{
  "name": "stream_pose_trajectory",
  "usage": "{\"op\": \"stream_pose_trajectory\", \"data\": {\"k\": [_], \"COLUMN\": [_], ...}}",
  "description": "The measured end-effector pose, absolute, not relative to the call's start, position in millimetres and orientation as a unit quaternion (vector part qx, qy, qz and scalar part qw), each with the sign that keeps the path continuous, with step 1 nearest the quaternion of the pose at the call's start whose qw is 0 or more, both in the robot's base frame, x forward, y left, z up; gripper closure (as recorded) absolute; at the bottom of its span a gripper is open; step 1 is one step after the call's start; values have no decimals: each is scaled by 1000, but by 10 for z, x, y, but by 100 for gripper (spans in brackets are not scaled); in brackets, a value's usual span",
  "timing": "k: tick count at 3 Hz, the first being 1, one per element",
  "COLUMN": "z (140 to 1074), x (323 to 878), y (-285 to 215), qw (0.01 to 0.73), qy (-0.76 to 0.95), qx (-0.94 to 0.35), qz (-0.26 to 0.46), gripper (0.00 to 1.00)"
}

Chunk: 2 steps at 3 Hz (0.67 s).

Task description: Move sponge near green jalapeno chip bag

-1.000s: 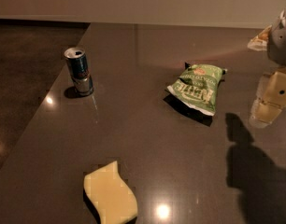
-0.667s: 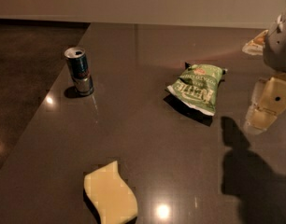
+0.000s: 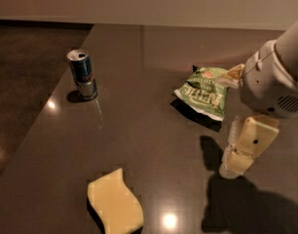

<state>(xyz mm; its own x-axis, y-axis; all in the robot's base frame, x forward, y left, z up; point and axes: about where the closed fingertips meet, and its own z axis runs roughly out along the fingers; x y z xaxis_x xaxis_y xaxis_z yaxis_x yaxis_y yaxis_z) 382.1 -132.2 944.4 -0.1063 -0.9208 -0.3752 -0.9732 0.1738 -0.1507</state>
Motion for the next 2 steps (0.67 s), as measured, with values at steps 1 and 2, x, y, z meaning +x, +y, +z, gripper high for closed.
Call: {"op": "stream_pose_trajectory", "data": {"k": [1,2], "z": [9307,9210], "x": [3593,3416], "y": [-907,-538], "qw": [202,203], "qy": [721,701], "qx": [-653,-668], "qz": [116,149], "gripper": [0,0]}}
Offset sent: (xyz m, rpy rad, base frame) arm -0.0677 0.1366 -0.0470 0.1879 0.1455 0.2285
